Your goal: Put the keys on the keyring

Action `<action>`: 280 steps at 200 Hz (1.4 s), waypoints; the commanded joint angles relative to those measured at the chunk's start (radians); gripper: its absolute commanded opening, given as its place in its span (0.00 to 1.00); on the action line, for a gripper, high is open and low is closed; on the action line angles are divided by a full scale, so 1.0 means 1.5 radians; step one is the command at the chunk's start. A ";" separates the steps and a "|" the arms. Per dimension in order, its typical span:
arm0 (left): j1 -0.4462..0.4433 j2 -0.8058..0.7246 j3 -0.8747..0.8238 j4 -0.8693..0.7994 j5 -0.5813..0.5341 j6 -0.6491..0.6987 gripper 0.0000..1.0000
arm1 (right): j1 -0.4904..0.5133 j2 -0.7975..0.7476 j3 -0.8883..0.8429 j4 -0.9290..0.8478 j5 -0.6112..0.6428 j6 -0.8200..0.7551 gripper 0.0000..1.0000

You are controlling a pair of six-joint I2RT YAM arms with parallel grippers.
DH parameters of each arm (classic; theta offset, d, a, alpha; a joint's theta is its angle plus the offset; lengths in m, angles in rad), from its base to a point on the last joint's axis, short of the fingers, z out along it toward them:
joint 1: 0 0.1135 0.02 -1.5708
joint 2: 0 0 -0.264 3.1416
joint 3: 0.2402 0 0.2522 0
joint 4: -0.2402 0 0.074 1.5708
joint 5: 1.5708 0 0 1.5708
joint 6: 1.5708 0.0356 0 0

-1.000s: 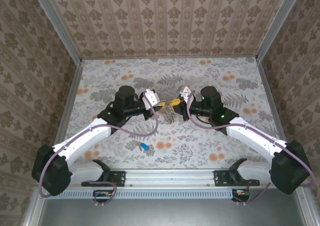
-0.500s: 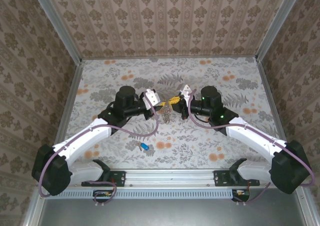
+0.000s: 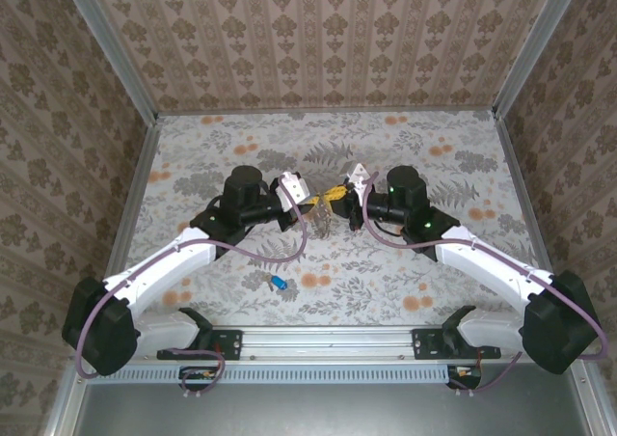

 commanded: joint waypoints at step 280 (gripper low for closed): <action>-0.008 -0.033 -0.039 0.118 0.035 0.007 0.00 | -0.012 -0.012 0.032 -0.077 0.033 0.056 0.11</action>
